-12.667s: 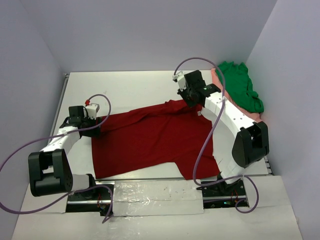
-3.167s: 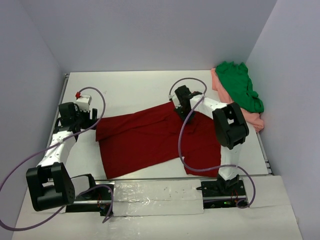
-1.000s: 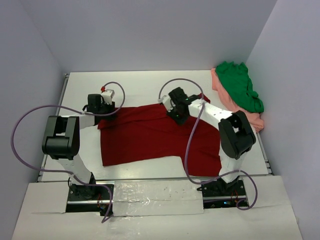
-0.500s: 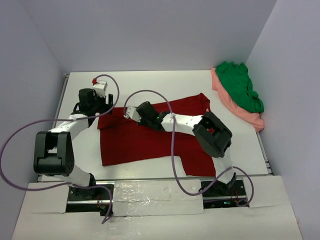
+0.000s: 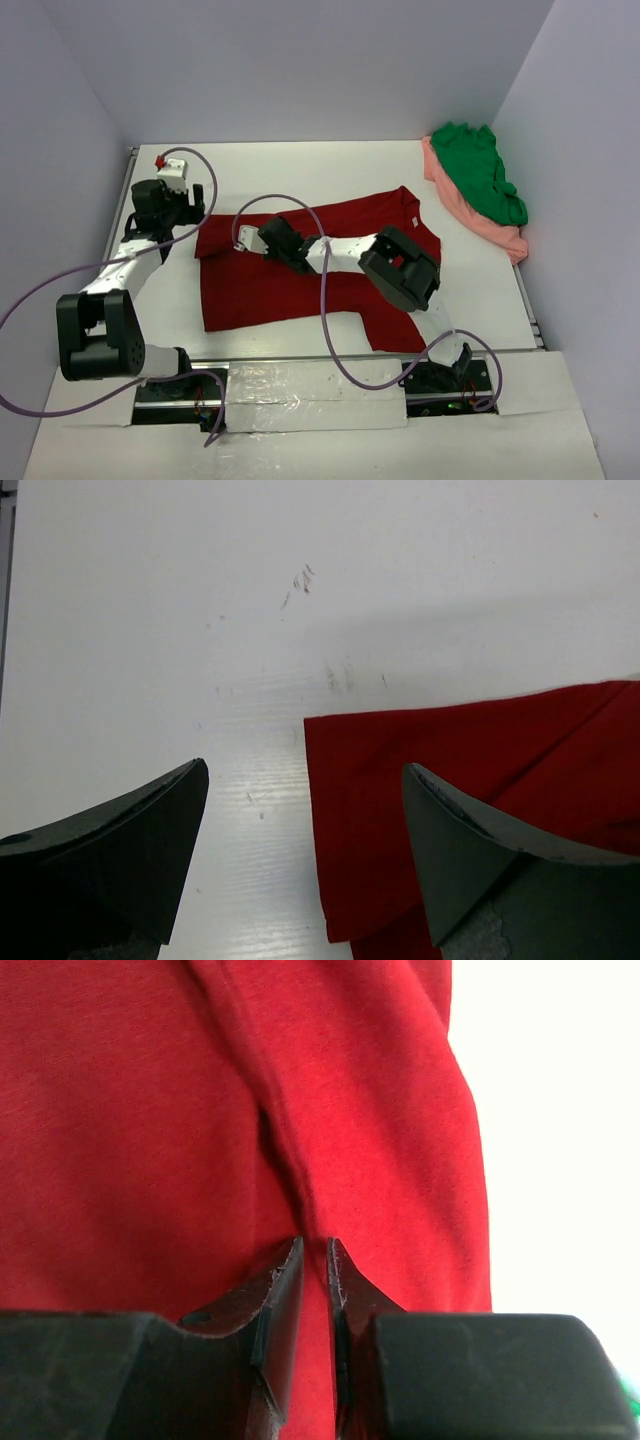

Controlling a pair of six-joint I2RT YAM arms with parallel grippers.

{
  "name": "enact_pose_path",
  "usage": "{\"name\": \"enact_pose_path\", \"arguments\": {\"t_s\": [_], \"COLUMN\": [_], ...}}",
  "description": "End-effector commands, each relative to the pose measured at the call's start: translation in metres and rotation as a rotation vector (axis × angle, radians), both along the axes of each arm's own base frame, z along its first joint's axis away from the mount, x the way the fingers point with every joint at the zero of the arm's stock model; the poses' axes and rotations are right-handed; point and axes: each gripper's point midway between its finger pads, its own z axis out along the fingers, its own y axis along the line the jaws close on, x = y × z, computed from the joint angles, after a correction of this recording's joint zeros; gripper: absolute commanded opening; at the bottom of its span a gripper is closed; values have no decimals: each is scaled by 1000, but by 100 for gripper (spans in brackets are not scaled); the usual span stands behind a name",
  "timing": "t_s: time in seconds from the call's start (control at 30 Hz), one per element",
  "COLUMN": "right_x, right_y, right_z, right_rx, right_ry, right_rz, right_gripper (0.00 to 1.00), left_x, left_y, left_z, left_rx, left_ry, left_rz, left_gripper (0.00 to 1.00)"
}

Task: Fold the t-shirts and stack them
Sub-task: Fold the flattened tshirt in 1/3 of the way

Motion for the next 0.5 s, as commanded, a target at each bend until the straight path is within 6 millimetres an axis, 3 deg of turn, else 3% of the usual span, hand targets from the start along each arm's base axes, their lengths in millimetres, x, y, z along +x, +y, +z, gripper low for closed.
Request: {"name": "enact_pose_path", "arguments": {"t_s": [0.0, 0.17, 0.3, 0.47], "right_x": [18, 20, 20, 14], "right_y": [17, 16, 17, 14], "right_z": [23, 15, 13, 10], "right_rx": [46, 26, 18, 3], "right_ry": [-126, -120, -104, -63], "right_rz": [-14, -30, -28, -20], "right_gripper": [22, 15, 0, 0], "left_x": [-3, -7, -9, -10], "left_y": [3, 4, 5, 6], "left_z": [13, 14, 10, 8], "left_rx": [8, 10, 9, 10], "left_ry": [-51, -60, -53, -45], "left_rz": [11, 17, 17, 16], "left_gripper": [88, 88, 87, 87]}}
